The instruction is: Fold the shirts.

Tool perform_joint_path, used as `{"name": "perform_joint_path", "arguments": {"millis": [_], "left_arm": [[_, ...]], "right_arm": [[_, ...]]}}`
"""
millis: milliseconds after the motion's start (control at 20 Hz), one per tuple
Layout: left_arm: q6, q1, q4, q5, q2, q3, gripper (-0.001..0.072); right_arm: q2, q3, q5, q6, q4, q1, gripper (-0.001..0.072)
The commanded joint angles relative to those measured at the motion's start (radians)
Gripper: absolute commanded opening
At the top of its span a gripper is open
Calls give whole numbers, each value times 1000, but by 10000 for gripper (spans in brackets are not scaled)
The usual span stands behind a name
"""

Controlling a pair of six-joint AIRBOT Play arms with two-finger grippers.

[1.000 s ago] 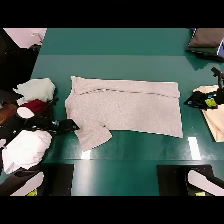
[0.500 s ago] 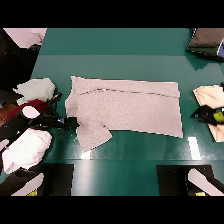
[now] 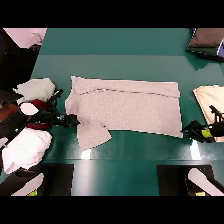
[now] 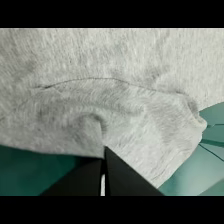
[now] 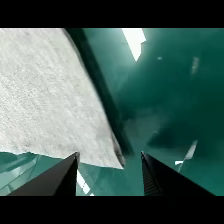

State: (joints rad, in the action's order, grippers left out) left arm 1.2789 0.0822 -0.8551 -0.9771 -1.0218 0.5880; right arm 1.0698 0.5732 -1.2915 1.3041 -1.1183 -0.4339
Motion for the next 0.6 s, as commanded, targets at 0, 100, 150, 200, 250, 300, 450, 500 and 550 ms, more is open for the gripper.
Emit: {"name": "perform_joint_path", "arguments": {"millis": [0, 100, 150, 200, 250, 300, 450, 500, 550], "left_arm": [[-4, 0, 0, -2, 1, 2, 26], [-5, 0, -2, -13, 1, 2, 26], [-5, 0, -5, -23, 1, 2, 26], [-5, 0, -17, -40, 4, 2, 26], [-3, 0, -40, -74, 18, 2, 25], [1, 0, -71, -110, 42, 2, 24], [36, 0, -129, -246, 170, 2, 24], [53, 0, -131, -298, 223, 2, 24], [77, 0, -125, -350, 280, 2, 24]], "right_arm": [[47, -25, 34, 8, 16, 61, 425], [84, -23, 32, 8, 26, 85, 276], [88, -23, 29, 8, 24, 98, 209], [84, -23, 23, 7, 20, 105, 111], [65, -23, 10, 7, 5, 109, 12], [37, -21, -6, 8, -26, 108, 11], [-81, 35, -142, 35, -201, 108, 11], [-125, 53, -190, 42, -242, 107, 11], [-169, 69, -229, 42, -261, 108, 10]]}}
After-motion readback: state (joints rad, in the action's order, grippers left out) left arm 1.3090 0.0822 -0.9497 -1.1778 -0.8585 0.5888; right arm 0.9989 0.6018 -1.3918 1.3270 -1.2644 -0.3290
